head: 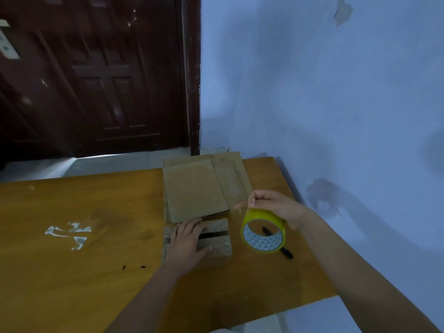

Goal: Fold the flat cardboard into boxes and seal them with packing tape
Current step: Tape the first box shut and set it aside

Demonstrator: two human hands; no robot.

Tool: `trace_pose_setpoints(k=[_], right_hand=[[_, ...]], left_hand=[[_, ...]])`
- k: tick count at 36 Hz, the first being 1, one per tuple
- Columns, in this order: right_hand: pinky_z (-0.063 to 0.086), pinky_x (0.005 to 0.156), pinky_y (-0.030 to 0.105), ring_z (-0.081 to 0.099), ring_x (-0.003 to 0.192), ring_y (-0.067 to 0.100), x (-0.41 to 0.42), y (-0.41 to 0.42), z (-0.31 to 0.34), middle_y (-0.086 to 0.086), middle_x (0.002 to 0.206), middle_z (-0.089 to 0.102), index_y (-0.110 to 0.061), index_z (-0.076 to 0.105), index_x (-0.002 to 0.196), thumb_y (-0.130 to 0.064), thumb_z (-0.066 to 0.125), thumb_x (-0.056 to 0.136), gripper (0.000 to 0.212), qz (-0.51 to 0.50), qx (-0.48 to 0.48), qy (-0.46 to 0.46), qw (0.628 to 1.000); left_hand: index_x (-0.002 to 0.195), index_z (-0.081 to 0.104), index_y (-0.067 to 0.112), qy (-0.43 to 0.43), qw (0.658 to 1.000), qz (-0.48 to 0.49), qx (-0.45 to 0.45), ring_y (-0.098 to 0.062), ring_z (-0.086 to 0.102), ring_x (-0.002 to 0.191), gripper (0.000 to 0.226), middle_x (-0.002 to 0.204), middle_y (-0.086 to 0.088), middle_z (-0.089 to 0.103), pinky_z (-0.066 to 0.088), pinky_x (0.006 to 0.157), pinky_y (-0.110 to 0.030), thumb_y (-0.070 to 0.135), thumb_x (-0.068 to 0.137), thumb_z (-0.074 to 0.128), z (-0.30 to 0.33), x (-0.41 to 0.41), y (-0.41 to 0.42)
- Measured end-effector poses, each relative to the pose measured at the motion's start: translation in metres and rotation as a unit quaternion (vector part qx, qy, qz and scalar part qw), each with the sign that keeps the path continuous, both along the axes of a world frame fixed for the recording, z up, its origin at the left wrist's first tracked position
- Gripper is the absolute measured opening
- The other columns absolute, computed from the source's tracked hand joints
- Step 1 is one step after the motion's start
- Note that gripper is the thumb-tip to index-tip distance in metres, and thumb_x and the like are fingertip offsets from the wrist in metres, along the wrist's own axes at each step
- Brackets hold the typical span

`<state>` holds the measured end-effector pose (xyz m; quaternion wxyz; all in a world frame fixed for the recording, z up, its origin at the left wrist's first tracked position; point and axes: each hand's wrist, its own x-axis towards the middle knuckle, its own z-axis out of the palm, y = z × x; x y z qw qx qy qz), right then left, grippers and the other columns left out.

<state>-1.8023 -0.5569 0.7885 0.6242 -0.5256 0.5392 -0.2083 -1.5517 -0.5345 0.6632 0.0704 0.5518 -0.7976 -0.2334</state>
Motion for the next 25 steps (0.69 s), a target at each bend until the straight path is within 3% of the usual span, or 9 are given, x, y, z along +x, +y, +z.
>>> trace_pose_setpoints(k=[3,6,8,10,13,15,19,22,25], right_hand=[[0.044,0.093,0.048,0.052,0.116,0.045,0.008,0.001,0.001,0.026,0.121,0.058,-0.022,0.061,0.074,-0.023,0.059,0.084,0.01,-0.016,0.002,-0.023,1.0],[0.043,0.094,0.049,0.054,0.112,0.046,0.011,0.003,0.0,0.032,0.12,0.055,-0.019,0.06,0.075,-0.021,0.058,0.083,0.008,-0.036,0.011,-0.057,0.998],[0.052,0.076,0.037,0.064,0.09,0.032,0.012,0.004,-0.001,0.023,0.107,0.065,-0.017,0.057,0.077,-0.017,0.055,0.089,0.012,-0.042,0.01,-0.071,0.997],[0.046,0.05,0.02,0.06,0.068,0.015,0.014,0.005,0.001,0.009,0.094,0.068,-0.019,0.055,0.076,-0.015,0.052,0.093,0.017,-0.047,0.016,-0.087,0.995],[0.04,0.041,0.016,0.052,0.051,0.007,0.017,0.007,-0.001,0.003,0.073,0.055,-0.023,0.057,0.069,-0.021,0.057,0.082,0.014,-0.06,0.031,-0.126,0.99],[0.04,0.038,0.016,0.051,0.046,0.007,0.019,0.007,-0.005,0.009,0.076,0.051,-0.021,0.056,0.069,-0.02,0.057,0.078,0.01,-0.063,0.043,-0.164,0.984],[0.041,0.039,0.017,0.053,0.049,0.008,0.02,0.004,-0.017,0.017,0.1,0.043,-0.019,0.057,0.071,-0.031,0.077,0.067,0.024,-0.052,0.056,-0.207,0.975],[0.04,0.036,0.017,0.051,0.045,0.007,0.027,0.006,-0.011,0.009,0.077,0.055,-0.013,0.052,0.075,-0.029,0.075,0.074,0.028,-0.048,0.058,-0.214,0.974],[0.039,0.034,0.015,0.05,0.04,0.005,0.034,0.009,-0.005,-0.003,0.058,0.057,-0.008,0.046,0.077,-0.009,0.047,0.093,0.016,-0.06,0.059,-0.229,0.97]], left_hand=[[0.138,0.037,0.032,0.009,1.0,0.005,-0.003,-0.015,0.015,0.141,0.052,0.149,0.009,0.025,0.006,0.114,-0.034,0.048,0.091,0.052,0.002,0.001,0.002],[0.138,0.037,0.032,0.018,1.0,0.008,-0.001,-0.015,0.015,0.14,0.05,0.149,0.009,0.026,0.008,0.114,-0.034,0.046,0.092,0.051,0.004,0.003,0.003],[0.137,0.038,0.032,0.018,1.0,0.01,-0.001,-0.015,0.016,0.14,0.048,0.148,0.009,0.027,0.009,0.114,-0.033,0.046,0.093,0.049,0.006,0.004,0.004],[0.136,0.04,0.031,0.028,0.999,0.015,-0.01,-0.014,0.017,0.139,0.045,0.147,0.01,0.028,0.012,0.113,-0.033,0.045,0.094,0.048,0.005,0.005,0.005],[0.133,0.045,0.03,0.056,0.998,0.024,-0.023,-0.012,0.022,0.136,0.048,0.143,0.011,0.035,0.016,0.111,-0.031,0.055,0.093,0.038,0.006,0.007,0.006],[0.129,0.05,0.027,0.136,0.99,0.044,-0.021,-0.009,0.03,0.13,0.065,0.133,0.012,0.044,0.023,0.108,-0.029,0.07,0.087,0.024,0.013,0.006,0.008],[0.116,0.06,0.024,0.383,0.906,0.123,0.13,-0.002,0.051,0.113,0.051,0.116,0.012,0.058,0.041,0.102,-0.032,0.059,0.09,0.033,0.046,-0.005,0.013],[0.114,0.061,0.02,0.499,0.828,0.126,0.222,-0.008,0.058,0.11,0.044,0.113,0.005,0.063,0.047,0.095,-0.025,0.05,0.091,0.038,0.068,-0.013,0.012],[0.126,0.053,0.019,0.528,0.81,0.086,0.241,0.002,0.058,0.107,0.038,0.12,0.009,0.06,0.048,0.083,-0.014,0.039,0.094,0.051,0.08,-0.018,0.01]])
